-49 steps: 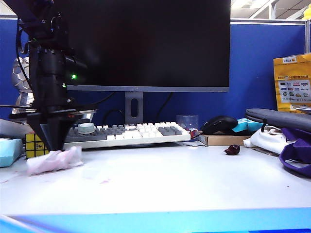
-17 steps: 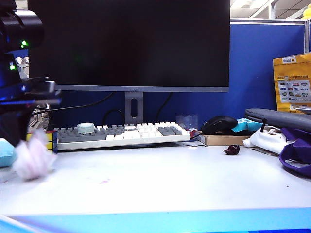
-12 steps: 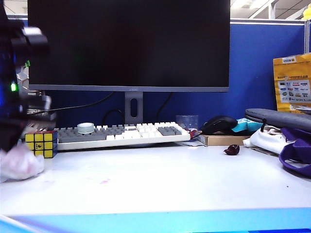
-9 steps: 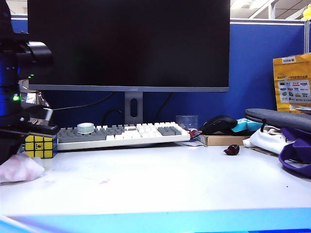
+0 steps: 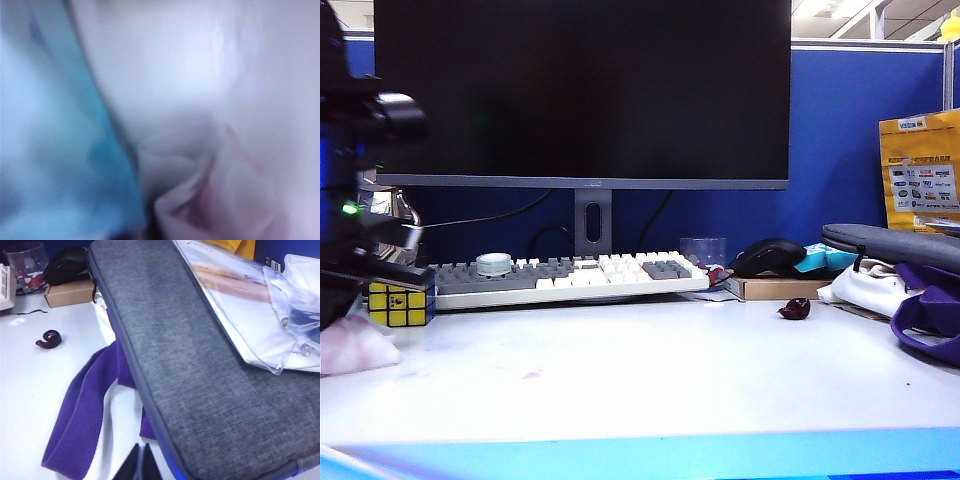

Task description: Use the wet wipes on the table to wipe the cherry juice off the table, then put the wipes back on the table.

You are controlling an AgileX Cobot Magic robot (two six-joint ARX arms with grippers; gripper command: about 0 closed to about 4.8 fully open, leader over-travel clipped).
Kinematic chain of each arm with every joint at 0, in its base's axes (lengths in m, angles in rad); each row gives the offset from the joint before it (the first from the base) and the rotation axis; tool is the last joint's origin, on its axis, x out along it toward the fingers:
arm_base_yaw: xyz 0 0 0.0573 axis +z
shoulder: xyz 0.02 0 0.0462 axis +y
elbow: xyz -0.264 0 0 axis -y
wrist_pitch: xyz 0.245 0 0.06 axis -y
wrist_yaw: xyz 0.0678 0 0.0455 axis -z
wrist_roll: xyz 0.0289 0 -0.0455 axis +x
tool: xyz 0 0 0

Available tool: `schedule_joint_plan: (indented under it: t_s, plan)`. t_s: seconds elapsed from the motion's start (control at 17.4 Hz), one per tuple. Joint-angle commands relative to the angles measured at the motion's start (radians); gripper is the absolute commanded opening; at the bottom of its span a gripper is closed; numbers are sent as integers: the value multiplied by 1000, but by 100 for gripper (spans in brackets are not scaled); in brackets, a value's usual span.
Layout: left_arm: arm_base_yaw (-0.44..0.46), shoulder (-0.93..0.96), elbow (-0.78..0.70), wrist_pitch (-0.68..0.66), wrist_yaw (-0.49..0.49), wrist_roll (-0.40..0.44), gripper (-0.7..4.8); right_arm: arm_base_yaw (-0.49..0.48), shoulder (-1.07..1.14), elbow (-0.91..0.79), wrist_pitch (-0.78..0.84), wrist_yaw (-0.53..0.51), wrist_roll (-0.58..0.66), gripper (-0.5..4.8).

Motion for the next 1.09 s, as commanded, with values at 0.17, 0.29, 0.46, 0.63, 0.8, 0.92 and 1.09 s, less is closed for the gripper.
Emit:
schedule_joint_plan:
  t_s: [0.17, 0.29, 0.46, 0.63, 0.8, 0.92, 1.09]
  plan:
    - [-1, -127, -18, -165, 110, -11, 271, -1, 0, 0, 2, 3, -2, 0]
    - [-1, -159, -18, -188, 146, -12, 271, -1, 0, 0, 2, 3, -2, 0]
    - [-1, -191, -18, -169, 319, -42, 270, -1, 0, 0, 2, 3, -2, 0]
    - [-2, -190, -18, -122, 461, -54, 269, -1, 0, 0, 2, 3, -2, 0]
    - [-2, -188, -18, -56, 469, -71, 269, -1, 0, 0, 2, 3, -2, 0]
    - [-2, -179, -18, -25, 468, -76, 268, -1, 0, 0, 2, 3, -2, 0]
    - [-3, -137, -18, -26, 469, -78, 263, -1, 0, 0, 2, 3, -2, 0]
